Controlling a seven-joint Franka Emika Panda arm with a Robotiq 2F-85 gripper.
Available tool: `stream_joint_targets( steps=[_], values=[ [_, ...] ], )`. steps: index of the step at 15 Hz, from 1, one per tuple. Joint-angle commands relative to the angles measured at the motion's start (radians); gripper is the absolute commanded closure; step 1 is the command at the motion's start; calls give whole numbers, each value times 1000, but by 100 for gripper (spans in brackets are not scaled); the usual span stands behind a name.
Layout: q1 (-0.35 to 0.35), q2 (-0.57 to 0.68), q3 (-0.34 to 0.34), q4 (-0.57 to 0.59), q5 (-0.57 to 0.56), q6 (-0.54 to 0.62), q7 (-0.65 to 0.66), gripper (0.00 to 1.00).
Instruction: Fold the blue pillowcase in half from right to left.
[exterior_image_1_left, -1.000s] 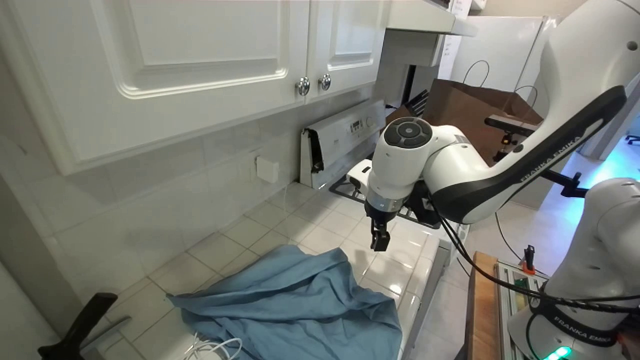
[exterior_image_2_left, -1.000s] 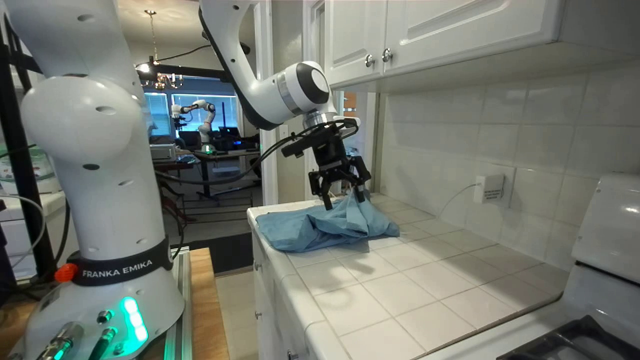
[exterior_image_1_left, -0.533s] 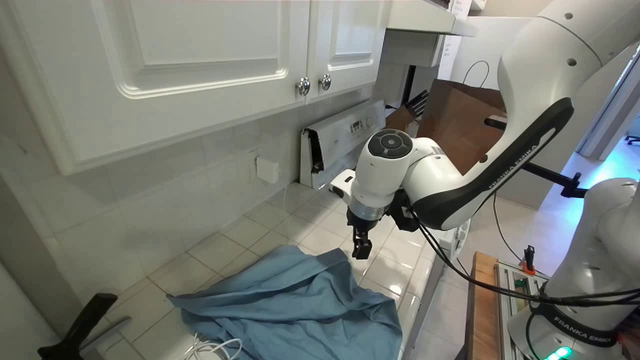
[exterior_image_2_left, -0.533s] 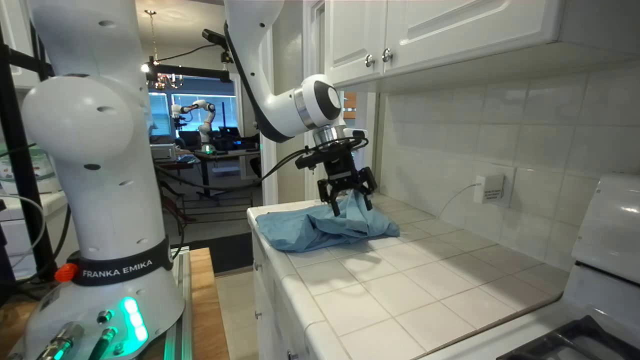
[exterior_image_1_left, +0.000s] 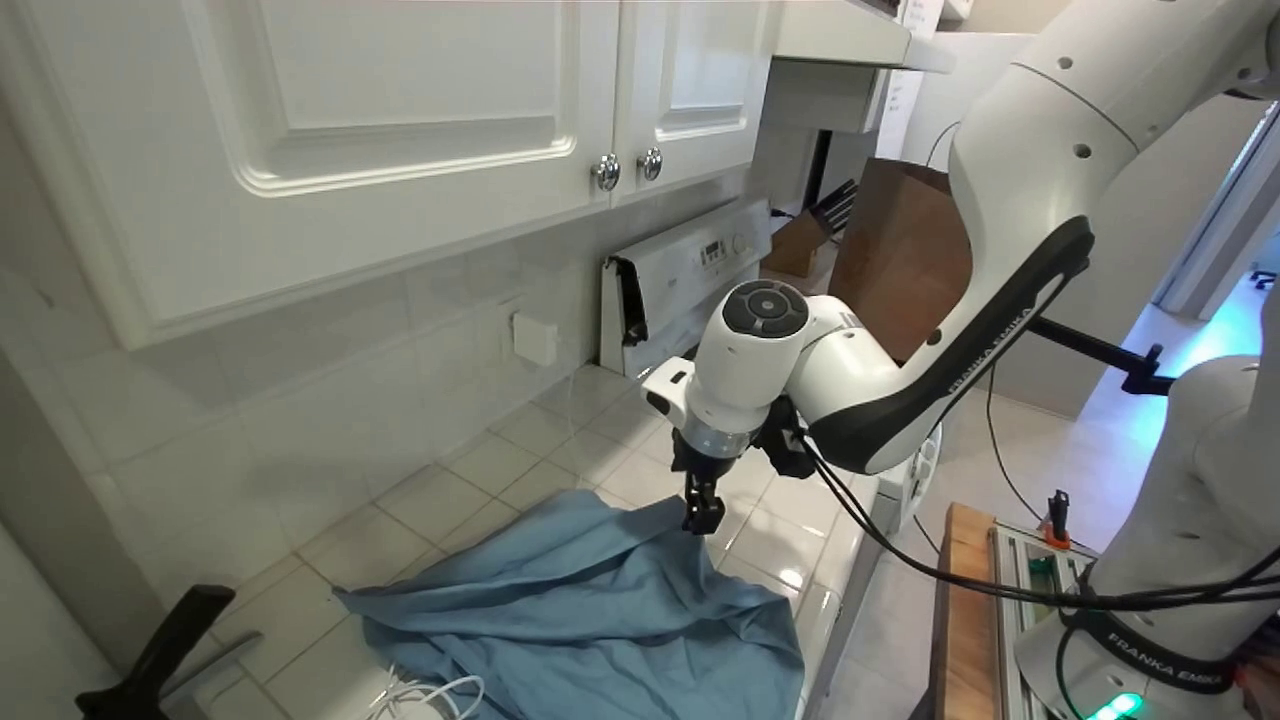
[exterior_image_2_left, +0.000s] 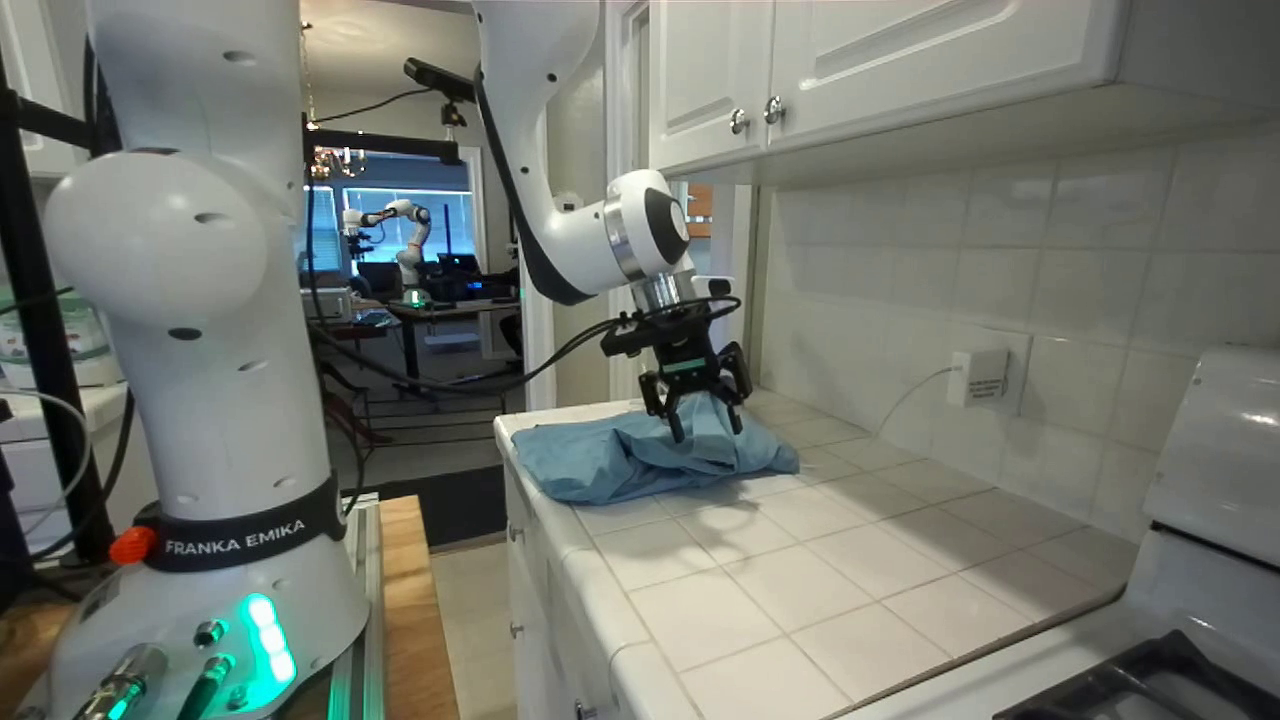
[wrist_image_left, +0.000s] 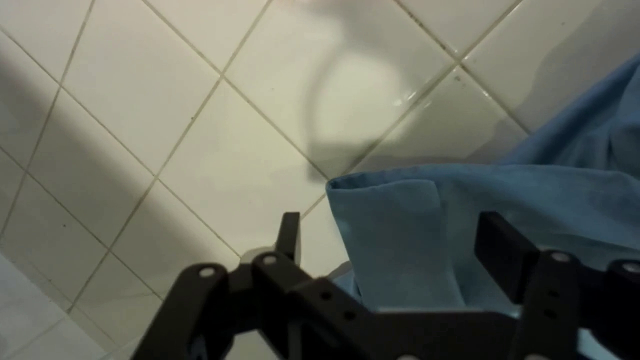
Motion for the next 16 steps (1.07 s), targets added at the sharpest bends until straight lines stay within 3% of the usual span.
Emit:
stream_joint_targets(
  steps=[1,3,8,9,13,15,16],
  values=[
    [8,44,-6,24,-47,26,39,35],
    [10,56,-10,32,-67,35,49,46],
    [14,79,-12,50,-124,44,83,56],
    [15,82,-12,52,-134,45,88,63],
    [17,94,-11,57,-159,52,110,75],
    [18,93,-8,54,-163,50,114,97],
    [19,88,-4,52,-157,47,113,100]
  ],
)
